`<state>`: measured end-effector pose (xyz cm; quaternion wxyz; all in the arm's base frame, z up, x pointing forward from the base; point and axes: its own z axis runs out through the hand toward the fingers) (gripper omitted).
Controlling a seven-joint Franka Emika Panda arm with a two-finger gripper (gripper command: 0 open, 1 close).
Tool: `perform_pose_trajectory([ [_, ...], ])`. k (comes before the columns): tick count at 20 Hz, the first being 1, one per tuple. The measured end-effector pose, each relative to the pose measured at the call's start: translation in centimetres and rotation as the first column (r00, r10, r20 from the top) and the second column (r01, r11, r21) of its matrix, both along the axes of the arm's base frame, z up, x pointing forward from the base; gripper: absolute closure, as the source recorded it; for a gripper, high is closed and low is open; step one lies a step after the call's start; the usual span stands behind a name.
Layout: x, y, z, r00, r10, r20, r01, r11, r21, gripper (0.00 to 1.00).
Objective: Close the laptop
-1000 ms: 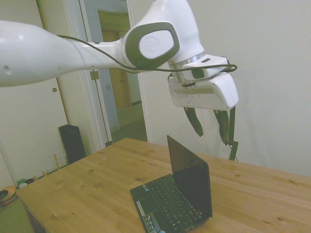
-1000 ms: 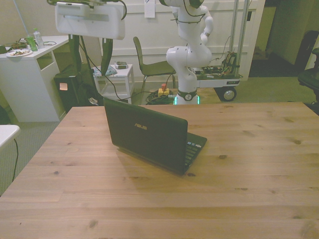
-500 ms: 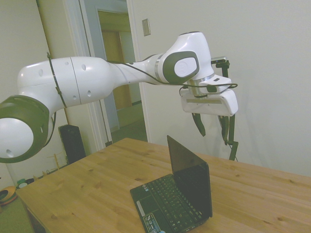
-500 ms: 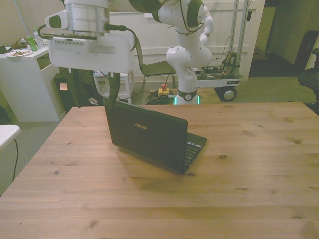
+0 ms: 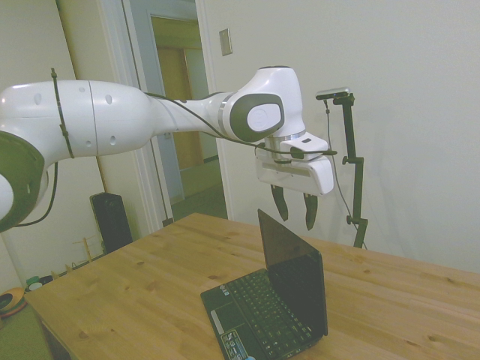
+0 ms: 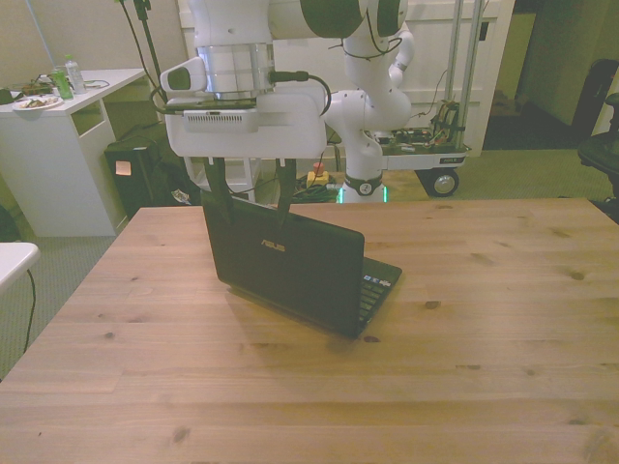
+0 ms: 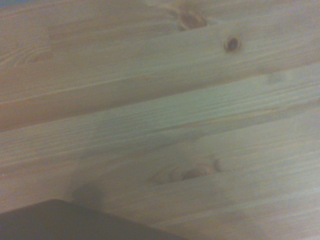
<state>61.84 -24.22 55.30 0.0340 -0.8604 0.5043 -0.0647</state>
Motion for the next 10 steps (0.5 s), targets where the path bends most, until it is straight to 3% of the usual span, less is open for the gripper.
perform_pose_trajectory([
  [10, -3.7, 2.7, -1.9, 1.000, -0.011, 0.012, 0.011, 1.000, 0.029, 1.00],
])
